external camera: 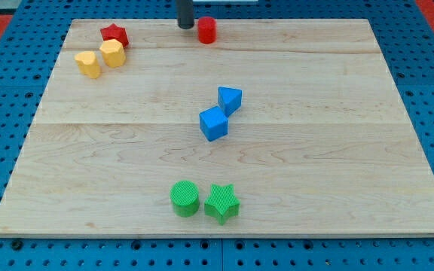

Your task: Separate the red circle from the red star

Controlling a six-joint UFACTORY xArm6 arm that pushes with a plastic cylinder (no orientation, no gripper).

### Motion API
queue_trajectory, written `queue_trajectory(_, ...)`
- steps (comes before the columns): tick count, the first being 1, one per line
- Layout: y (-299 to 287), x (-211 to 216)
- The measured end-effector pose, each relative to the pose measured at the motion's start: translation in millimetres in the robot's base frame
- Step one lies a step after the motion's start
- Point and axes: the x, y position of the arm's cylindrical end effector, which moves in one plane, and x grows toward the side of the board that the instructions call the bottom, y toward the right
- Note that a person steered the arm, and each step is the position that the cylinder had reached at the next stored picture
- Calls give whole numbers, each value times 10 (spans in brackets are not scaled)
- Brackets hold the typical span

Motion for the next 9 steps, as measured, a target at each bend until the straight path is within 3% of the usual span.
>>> queue_trajectory(1, 47, -169)
queue_trajectory(2, 528, -141)
queue_trajectory(3, 467, 439)
queue_trajectory(5, 921, 226)
queue_trajectory(6, 1653, 610)
queue_trajectory(7, 787, 929)
queue_trajectory(9, 1145, 498)
